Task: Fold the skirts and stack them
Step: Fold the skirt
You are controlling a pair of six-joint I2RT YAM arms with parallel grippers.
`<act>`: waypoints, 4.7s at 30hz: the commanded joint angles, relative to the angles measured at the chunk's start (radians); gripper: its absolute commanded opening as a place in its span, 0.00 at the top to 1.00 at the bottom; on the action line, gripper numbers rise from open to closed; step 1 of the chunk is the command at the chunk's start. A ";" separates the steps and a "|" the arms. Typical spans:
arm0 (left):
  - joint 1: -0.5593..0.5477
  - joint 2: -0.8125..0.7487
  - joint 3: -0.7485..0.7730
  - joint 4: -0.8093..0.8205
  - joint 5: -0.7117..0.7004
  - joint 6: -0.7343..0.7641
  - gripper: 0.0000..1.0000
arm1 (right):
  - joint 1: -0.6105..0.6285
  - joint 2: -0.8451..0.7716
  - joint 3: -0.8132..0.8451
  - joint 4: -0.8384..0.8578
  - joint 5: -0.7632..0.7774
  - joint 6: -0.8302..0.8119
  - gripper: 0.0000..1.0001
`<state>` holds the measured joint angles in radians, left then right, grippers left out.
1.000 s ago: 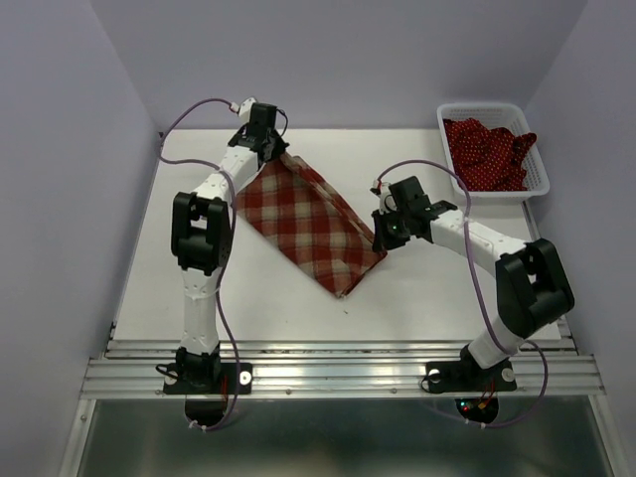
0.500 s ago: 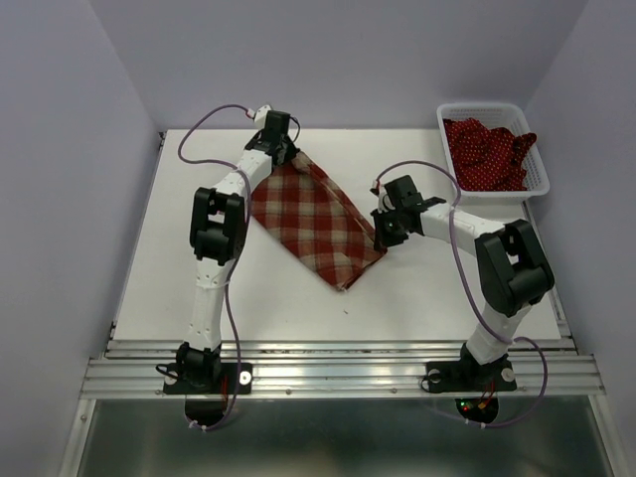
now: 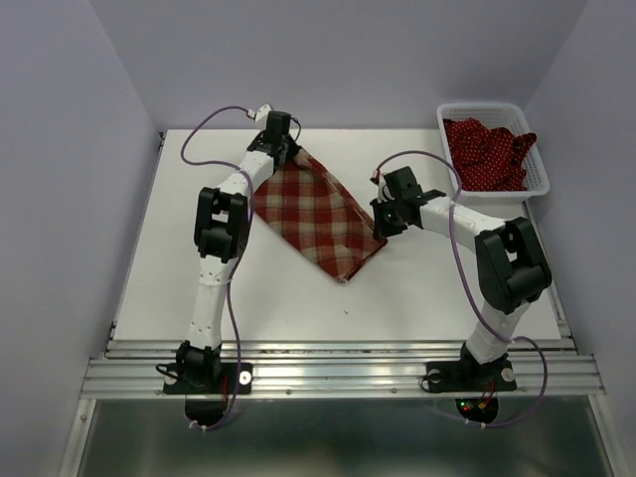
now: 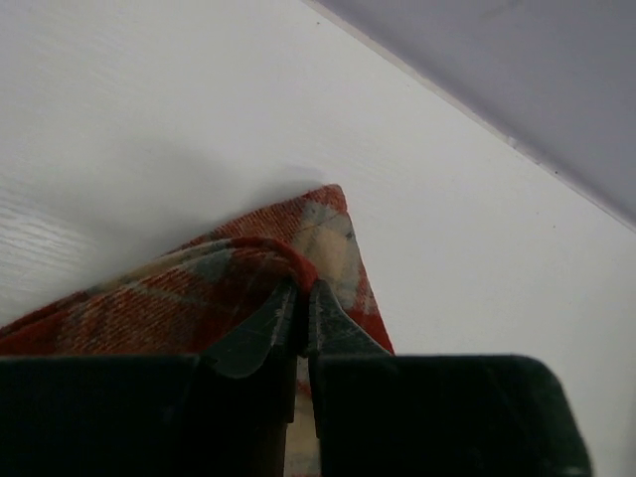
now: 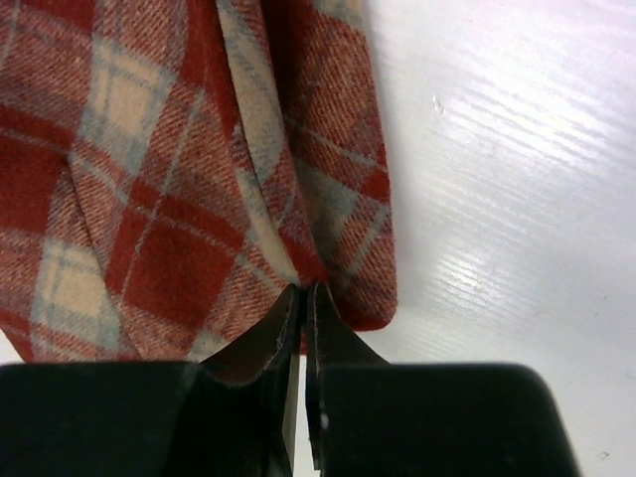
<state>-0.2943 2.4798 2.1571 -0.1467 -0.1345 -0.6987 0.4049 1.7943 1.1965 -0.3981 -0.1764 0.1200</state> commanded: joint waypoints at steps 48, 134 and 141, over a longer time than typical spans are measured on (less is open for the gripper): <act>0.231 -0.389 -0.597 0.053 0.223 0.403 0.01 | 0.132 -0.343 -0.268 0.123 -0.074 0.236 0.00; -0.046 -0.961 -1.487 0.167 0.231 0.102 0.51 | -0.339 -0.171 -0.499 0.217 -0.221 0.277 0.57; -0.062 -0.964 -1.476 0.176 0.240 0.085 0.59 | -0.339 -0.185 -0.457 0.217 -0.196 0.282 0.99</act>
<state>-0.3389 1.5051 0.6884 0.0418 0.0746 -0.6102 0.0589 1.6051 0.7395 -0.1219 -0.4217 0.4141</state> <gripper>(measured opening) 0.413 0.138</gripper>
